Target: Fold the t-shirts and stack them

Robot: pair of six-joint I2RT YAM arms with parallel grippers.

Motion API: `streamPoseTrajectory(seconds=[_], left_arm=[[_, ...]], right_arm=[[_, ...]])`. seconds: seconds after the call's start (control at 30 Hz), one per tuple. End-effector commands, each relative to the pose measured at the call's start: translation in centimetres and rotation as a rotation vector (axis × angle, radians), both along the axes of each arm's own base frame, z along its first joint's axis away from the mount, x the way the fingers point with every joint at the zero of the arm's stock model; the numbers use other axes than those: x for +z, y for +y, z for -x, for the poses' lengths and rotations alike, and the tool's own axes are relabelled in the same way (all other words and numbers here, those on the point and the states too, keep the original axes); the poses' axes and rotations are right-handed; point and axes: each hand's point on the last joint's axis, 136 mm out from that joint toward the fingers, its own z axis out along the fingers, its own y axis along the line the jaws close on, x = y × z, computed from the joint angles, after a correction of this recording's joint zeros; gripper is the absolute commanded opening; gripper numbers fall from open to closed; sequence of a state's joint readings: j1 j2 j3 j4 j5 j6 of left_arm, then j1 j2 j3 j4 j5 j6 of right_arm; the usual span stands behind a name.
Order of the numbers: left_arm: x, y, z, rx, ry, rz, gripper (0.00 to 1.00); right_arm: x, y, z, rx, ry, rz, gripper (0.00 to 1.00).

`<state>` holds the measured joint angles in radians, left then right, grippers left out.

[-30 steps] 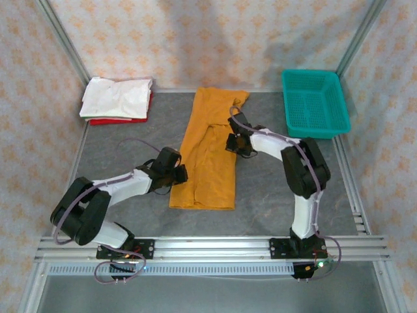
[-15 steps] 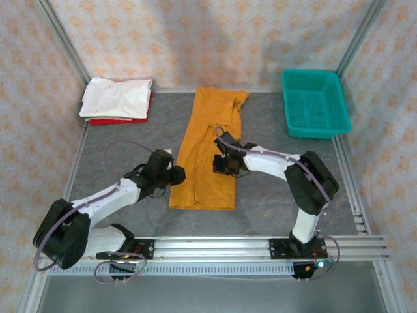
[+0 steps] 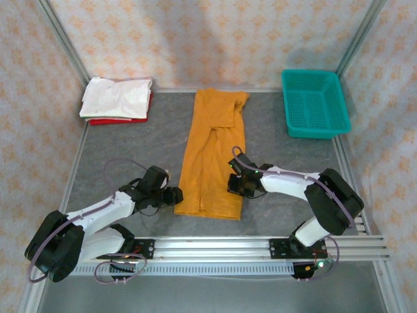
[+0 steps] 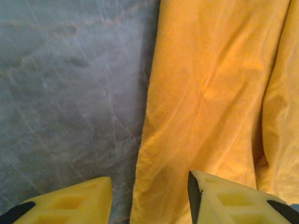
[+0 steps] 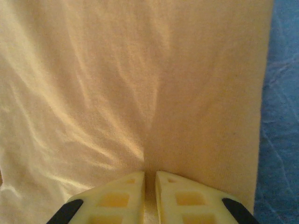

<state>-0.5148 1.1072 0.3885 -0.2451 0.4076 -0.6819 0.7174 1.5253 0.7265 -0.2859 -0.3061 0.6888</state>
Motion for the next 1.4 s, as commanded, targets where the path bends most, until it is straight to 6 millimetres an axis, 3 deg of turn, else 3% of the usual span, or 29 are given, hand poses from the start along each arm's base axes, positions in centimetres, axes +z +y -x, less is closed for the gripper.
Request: streamPoseTrajectory(seconds=[0.0,0.3,0.57,0.73,0.83,0.93,1.1,1.37], left_arm=[[-0.8,-0.4,2.2,-0.032,0.066,0.014,0.57],[-1.2,-2.1,3.8,-0.088,0.092,0.007,0.56],[-2.3,-3.7,4.2,-0.116,0.099,0.008,0.31],[-2.3,-3.7,4.0,-0.113,0.095,-0.011,0.22],[-2.0,-3.6,4.0,-0.113,0.086,-0.01,0.14],[-2.0,-3.5,4.1,-0.121,0.085,-0.016,0.04],[-2.5,-3.8,4.5,-0.148,0.103,-0.012,0.01],[-3.1,-4.1,4.6,-0.168,0.118,-0.03,0.0]], right_arm=[[-2.5,-2.9,2.4,-0.044,0.081,0.115,0.16],[-1.4,-1.7,0.8,-0.027,0.033,0.097,0.17],[-0.9,-1.6,0.7,-0.024,0.024,0.09,0.18],[2.5,-2.1,0.8,-0.022,-0.024,0.071,0.27],[4.8,-3.4,2.0,-0.06,-0.039,0.047,0.39],[5.3,-3.7,4.4,-0.114,0.011,-0.056,0.46],[3.1,-4.0,8.0,-0.187,0.13,-0.184,0.48],[1.9,-3.3,8.8,-0.155,0.155,-0.236,0.49]])
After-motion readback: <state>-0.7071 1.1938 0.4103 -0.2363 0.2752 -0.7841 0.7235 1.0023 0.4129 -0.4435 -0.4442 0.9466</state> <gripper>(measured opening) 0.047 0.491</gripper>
